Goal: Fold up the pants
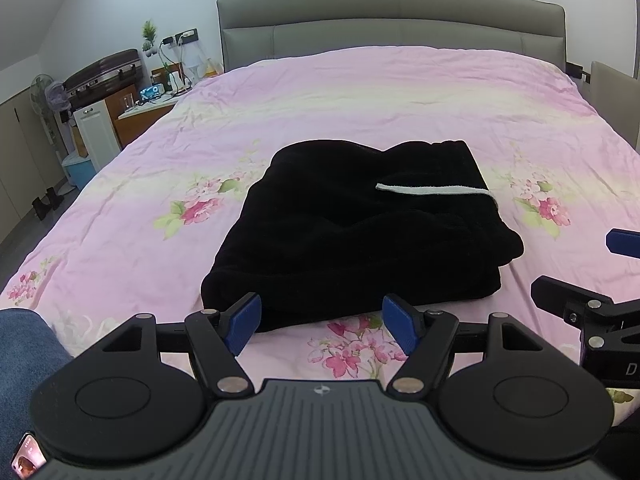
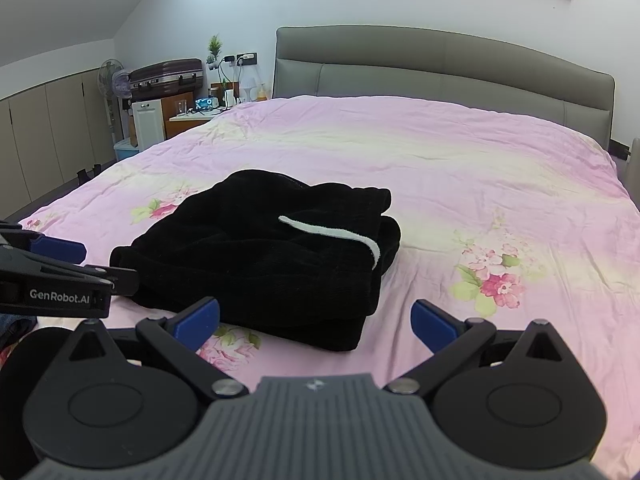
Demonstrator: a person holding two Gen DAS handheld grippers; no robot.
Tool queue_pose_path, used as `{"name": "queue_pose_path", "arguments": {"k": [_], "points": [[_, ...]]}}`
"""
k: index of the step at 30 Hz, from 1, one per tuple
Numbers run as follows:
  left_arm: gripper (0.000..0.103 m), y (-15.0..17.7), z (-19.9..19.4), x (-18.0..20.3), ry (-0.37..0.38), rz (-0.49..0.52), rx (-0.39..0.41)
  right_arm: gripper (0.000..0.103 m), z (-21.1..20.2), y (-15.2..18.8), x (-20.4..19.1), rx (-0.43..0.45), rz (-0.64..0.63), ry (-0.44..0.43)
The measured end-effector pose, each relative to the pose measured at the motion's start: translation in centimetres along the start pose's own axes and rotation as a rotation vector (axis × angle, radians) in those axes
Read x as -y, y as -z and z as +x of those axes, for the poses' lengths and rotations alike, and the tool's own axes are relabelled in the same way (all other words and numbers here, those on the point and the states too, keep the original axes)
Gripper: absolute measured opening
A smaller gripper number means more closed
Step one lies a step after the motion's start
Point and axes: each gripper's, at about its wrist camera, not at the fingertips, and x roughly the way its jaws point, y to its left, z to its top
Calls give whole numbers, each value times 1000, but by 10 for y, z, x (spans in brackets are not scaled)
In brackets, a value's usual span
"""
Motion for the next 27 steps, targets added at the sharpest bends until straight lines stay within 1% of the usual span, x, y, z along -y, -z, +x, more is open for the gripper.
{"name": "queue_pose_path", "arguments": {"k": [27], "points": [[82, 0, -2, 2, -2, 7, -2, 98, 0, 0, 0, 2, 0, 1]]}}
